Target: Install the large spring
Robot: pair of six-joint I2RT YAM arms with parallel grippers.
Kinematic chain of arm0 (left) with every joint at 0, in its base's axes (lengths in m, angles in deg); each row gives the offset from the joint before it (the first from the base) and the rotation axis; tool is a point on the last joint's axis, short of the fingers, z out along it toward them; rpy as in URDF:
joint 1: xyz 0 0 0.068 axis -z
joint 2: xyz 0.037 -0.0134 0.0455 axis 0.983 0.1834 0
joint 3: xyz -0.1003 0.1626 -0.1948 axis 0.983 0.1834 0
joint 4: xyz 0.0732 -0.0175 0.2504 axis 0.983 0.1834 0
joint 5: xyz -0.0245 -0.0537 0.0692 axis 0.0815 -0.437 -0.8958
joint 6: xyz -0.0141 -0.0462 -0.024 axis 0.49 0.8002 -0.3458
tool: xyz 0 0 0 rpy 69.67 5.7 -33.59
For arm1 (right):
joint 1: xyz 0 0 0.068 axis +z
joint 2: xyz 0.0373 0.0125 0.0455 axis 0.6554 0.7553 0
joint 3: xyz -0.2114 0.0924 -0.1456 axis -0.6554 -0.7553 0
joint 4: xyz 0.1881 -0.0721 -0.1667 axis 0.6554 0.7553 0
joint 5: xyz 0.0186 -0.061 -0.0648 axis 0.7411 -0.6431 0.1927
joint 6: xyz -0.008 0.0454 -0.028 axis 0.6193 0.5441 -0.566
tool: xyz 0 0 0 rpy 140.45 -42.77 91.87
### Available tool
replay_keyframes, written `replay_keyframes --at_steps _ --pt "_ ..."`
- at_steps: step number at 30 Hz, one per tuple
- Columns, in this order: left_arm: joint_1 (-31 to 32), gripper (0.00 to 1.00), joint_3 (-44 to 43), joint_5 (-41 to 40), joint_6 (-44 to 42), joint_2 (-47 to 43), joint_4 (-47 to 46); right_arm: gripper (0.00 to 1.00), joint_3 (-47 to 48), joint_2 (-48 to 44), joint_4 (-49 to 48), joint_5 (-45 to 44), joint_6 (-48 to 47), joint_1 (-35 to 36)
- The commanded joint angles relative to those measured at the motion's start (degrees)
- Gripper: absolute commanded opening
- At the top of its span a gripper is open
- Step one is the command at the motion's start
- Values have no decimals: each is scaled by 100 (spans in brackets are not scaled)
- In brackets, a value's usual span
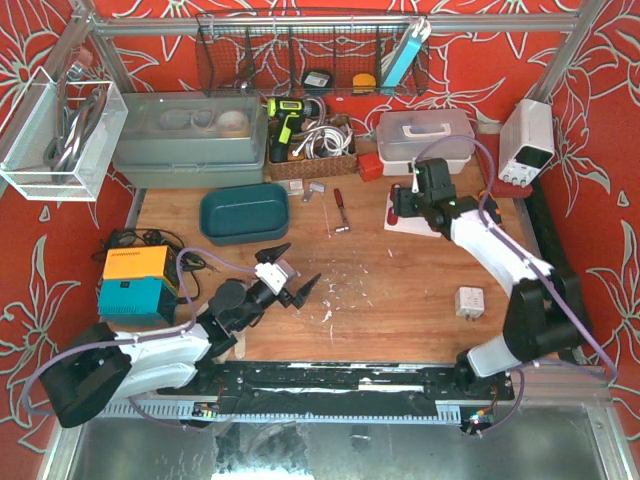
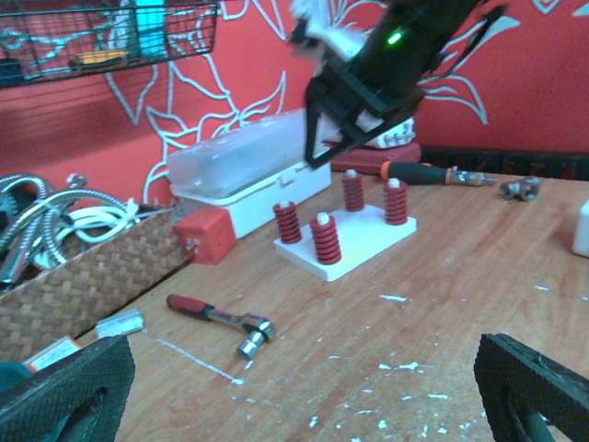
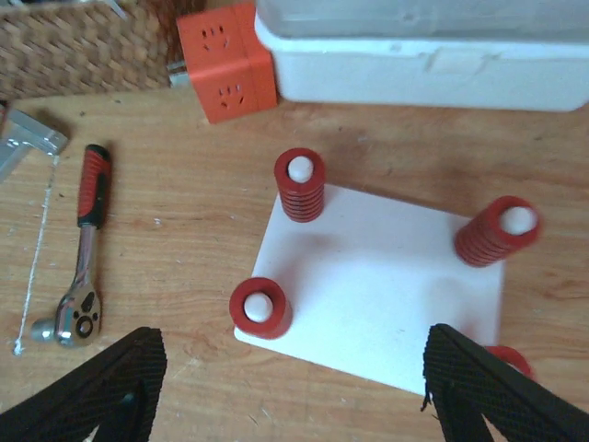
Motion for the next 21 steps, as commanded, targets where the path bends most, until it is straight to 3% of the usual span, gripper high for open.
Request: replay_keyframes --at_steps 1,3,7,9,12,13,15,21 --pt "15 100 -31 -806 -37 -443 89 81 -629 -953 254 -622 -110 -31" --pt "7 100 175 -1094 -36 -590 -159 85 -1042 -1667 133 -996 -132 -34" --pt "-93 100 -29 -1837 130 -1129 931 98 -1870 -2941 -325 -1534 -297 -38" --pt "-264 100 6 -2260 151 -1352 1131 99 -2218 -3405 -556 -1664 -442 -34" --pt "-1014 100 148 -2295 542 -1639 1361 99 -2869 -3858 -1131 -1876 -796 -31" --pt "-1648 100 139 -2060 767 -1802 1790 99 -3302 -4070 -1607 -2190 -1060 -36" --pt "-1851 100 230 -2152 611 -1825 1808 99 -3773 -4140 -2214 -2239 -1547 -32" --pt "-2285 100 561 -2248 479 -1429 1420 99 -4539 -4032 -3206 -2752 -1874 -43"
